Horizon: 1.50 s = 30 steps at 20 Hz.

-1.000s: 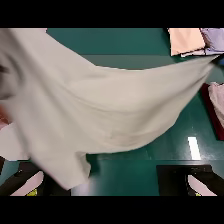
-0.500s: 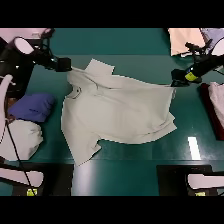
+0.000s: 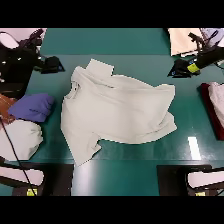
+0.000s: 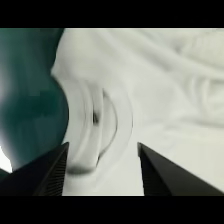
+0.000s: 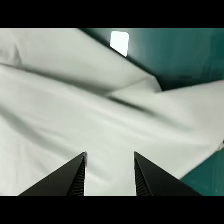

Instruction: Fold the shirts.

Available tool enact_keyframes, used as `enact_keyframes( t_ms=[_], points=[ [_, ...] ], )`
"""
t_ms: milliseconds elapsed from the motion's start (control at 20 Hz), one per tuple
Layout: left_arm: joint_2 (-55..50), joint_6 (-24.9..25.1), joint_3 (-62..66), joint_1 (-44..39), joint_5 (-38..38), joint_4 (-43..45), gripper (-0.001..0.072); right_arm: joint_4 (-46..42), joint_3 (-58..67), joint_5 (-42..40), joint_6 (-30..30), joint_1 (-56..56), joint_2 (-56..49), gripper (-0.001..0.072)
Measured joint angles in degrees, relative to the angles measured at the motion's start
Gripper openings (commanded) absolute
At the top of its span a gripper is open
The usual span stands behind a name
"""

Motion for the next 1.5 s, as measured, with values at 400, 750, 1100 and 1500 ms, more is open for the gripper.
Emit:
enact_keyframes(
  t_ms=[400, 750, 1100, 1500],
  points=[
    [24.4, -0.2, -38.7, 2.4, 1.1, 4.6, 0.0502, 2.2, -23.3, -4.8, -2.1, -4.3, 19.4, 0.0347],
    [31.2, -1.4, -58.4, 2.5, 9.9, 2.6, 0.0501, 2.4, -31.1, -6.8, -2.4, -5.0, 27.4, 0.0347],
    [31.7, 1.2, -64.5, 2.5, 15.2, -6.6, 0.0033, 2.5, -32.0, -6.3, -2.4, -5.2, 28.6, 0.0345],
    [31.9, 3.6, -57.6, 2.5, 11.5, -10.7, 0.0033, 1.8, -48.9, -1.3, -2.4, -20.3, 31.6, 0.0495]
  ],
)
